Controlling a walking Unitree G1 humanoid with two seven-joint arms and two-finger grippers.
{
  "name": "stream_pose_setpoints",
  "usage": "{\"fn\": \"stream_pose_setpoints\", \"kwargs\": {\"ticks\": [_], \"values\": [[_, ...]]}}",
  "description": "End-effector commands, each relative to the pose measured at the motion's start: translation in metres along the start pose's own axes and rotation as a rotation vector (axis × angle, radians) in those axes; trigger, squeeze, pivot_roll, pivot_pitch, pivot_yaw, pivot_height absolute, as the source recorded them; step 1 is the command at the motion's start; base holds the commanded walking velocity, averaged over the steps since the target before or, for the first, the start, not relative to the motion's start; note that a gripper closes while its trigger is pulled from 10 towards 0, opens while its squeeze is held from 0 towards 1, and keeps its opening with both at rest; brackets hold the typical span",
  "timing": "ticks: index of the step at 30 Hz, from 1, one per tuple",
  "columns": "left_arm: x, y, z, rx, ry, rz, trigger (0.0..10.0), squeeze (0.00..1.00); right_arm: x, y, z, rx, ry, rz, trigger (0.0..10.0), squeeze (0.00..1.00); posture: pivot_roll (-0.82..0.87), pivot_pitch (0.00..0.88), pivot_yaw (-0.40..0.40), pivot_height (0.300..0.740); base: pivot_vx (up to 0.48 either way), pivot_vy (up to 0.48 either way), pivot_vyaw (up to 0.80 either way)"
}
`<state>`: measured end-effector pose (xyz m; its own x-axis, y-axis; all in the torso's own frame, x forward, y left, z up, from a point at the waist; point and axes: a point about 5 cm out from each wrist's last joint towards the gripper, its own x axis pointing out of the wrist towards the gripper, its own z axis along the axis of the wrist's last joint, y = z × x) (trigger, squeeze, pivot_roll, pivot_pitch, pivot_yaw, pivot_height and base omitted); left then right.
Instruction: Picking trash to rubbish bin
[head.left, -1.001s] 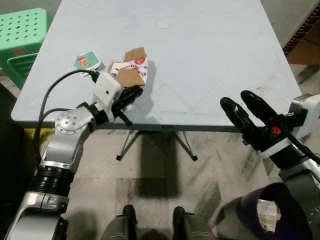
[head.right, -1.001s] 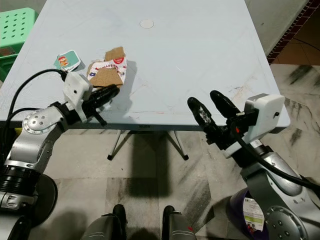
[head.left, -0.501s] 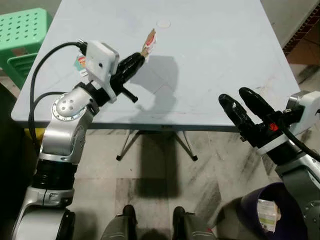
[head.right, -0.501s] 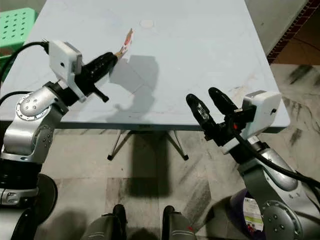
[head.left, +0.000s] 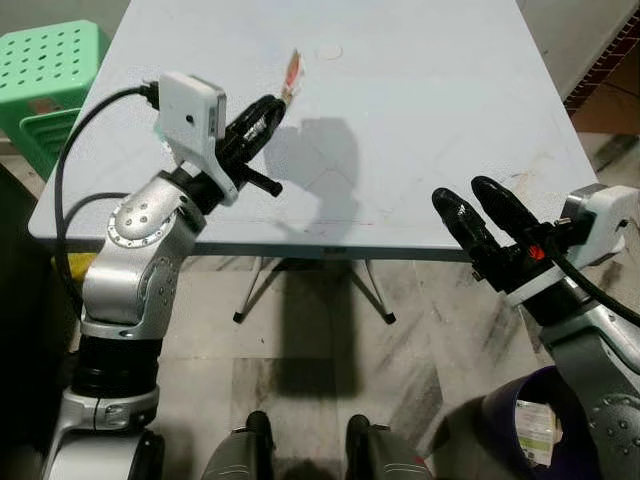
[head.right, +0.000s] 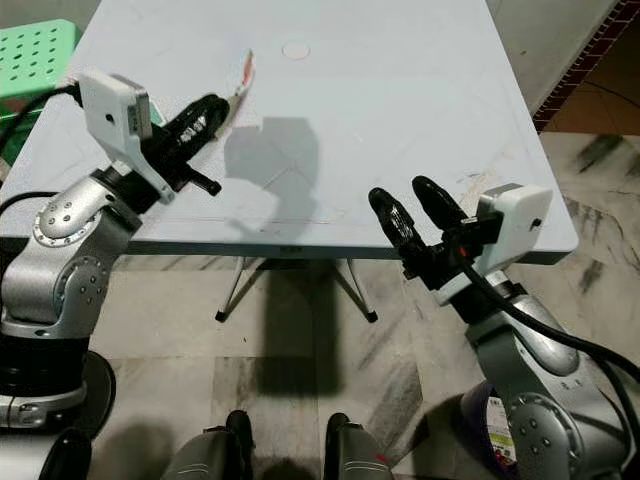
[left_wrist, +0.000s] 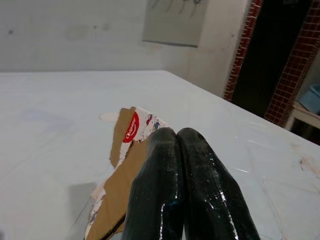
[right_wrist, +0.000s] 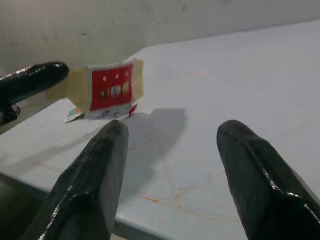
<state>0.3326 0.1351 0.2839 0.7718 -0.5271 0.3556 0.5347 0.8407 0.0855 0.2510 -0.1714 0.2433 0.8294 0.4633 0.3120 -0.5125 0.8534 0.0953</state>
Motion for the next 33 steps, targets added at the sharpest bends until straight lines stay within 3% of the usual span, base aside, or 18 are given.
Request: {"fn": "stream_pose_setpoints", "kwargs": {"ticks": [1, 3, 4, 6, 7, 20, 27, 33], "values": [[-0.003, 0.004, 0.002, -0.038, -0.014, 0.041, 10.0, 0.00, 0.000, 0.000, -0.003, 0.000, 0.003, 0.002, 10.0, 0.00, -0.08, 0.270, -0.023, 0.740, 0.000, 0.000, 0.00], [-0.003, 0.005, 0.002, -0.055, -0.017, 0.050, 10.0, 0.00, 0.000, 0.000, -0.004, 0.003, 0.001, 0.001, 10.0, 0.00, -0.08, 0.270, -0.023, 0.740, 0.000, 0.000, 0.00], [-0.003, 0.005, 0.001, -0.058, -0.013, 0.059, 10.0, 0.00, 0.001, -0.001, -0.004, 0.010, -0.006, -0.011, 10.0, 0.36, -0.08, 0.259, -0.024, 0.740, 0.000, 0.000, 0.00], [-0.004, 0.004, 0.000, -0.057, -0.008, 0.061, 10.0, 0.00, 0.001, -0.001, -0.005, 0.011, -0.008, -0.015, 10.0, 0.36, -0.08, 0.259, -0.024, 0.740, 0.000, 0.000, 0.00], [-0.004, 0.003, -0.001, -0.071, -0.001, 0.072, 10.0, 0.00, 0.003, -0.001, -0.006, 0.020, -0.019, -0.021, 10.0, 1.00, -0.08, 0.252, -0.027, 0.740, 0.000, 0.000, 0.00], [0.003, -0.013, 0.003, -0.144, -0.044, 0.072, 10.0, 0.00, 0.013, 0.001, -0.012, 0.031, -0.049, -0.023, 10.0, 1.00, -0.06, 0.212, -0.038, 0.740, 0.000, 0.000, 0.00], [0.006, -0.017, 0.004, -0.011, -0.074, 0.074, 10.0, 0.00, 0.022, -0.003, -0.007, 0.010, -0.103, -0.039, 10.0, 1.00, -0.05, 0.174, -0.049, 0.740, 0.000, 0.000, 0.00], [0.004, -0.017, -0.013, 0.050, -0.030, 0.083, 10.0, 0.00, 0.029, -0.009, -0.007, -0.005, -0.127, -0.045, 10.0, 1.00, -0.04, 0.148, -0.063, 0.740, 0.000, 0.000, 0.00]]}}
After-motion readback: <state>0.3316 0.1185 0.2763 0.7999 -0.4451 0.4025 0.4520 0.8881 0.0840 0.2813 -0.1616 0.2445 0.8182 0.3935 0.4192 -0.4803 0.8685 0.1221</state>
